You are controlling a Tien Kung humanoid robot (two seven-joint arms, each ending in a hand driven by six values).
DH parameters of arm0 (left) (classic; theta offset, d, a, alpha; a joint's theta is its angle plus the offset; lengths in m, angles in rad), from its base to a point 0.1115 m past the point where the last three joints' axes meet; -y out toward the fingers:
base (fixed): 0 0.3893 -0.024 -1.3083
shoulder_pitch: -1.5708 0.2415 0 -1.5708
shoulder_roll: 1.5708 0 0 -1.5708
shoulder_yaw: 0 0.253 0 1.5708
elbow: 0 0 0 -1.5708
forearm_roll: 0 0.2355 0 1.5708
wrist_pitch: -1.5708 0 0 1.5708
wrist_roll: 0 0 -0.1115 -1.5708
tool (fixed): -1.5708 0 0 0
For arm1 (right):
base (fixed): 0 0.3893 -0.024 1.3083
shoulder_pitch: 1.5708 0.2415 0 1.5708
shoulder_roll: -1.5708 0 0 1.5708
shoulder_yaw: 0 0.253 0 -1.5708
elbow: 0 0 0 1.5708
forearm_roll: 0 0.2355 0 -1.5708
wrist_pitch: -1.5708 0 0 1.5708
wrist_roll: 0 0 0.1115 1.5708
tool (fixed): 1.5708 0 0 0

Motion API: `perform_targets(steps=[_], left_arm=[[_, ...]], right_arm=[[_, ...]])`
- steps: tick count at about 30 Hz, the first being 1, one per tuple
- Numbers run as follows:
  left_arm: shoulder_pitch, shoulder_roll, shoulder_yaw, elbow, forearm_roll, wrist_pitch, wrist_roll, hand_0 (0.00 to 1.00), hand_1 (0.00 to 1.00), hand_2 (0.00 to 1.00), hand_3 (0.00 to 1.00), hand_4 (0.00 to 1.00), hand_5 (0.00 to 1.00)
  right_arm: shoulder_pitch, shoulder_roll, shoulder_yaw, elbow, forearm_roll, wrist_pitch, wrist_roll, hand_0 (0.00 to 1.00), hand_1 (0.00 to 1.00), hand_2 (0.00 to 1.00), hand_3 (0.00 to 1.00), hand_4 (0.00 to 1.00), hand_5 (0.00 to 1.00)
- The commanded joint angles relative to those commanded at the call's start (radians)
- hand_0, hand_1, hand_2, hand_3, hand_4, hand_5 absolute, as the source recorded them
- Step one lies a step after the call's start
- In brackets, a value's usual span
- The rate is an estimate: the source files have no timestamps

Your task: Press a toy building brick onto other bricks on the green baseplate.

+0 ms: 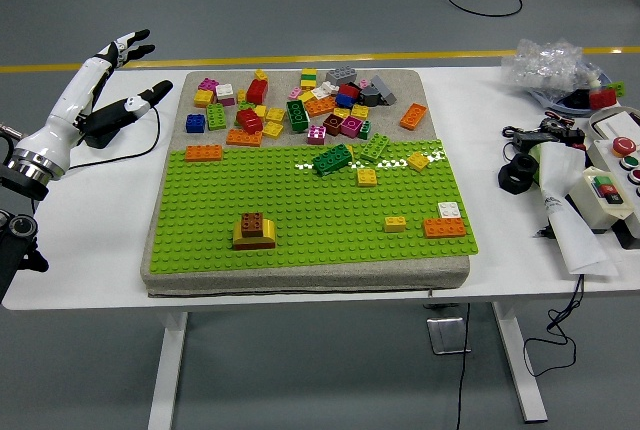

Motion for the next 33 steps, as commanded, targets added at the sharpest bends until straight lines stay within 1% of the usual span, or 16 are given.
perform_targets(steps=[12, 21, 33], left_arm=[[0.003, -0.003, 0.0, -0.001, -0.006, -0.002, -0.003, 0.998, 0.91, 0.869, 0.943, 0.85, 0.706], [-0.011, -0.002, -0.002, 0.005, -0.014, -0.004, 0.001, 0.998, 0.91, 0.87, 0.942, 0.841, 0.704], [-0.019, -0.002, -0.009, 0.012, -0.02, -0.004, 0.005, 0.998, 0.909, 0.868, 0.939, 0.827, 0.714]], right_arm=[[0.001, -0.004, -0.009, 0.0, -0.005, -0.002, -0.005, 0.801, 0.729, 0.752, 0.737, 0.998, 0.663], [0.006, -0.003, -0.004, 0.0, 0.003, -0.004, -0.004, 0.802, 0.727, 0.752, 0.737, 0.998, 0.663], [0.011, 0.003, 0.001, 0.0, 0.008, -0.011, 0.001, 0.801, 0.729, 0.752, 0.737, 0.998, 0.664]])
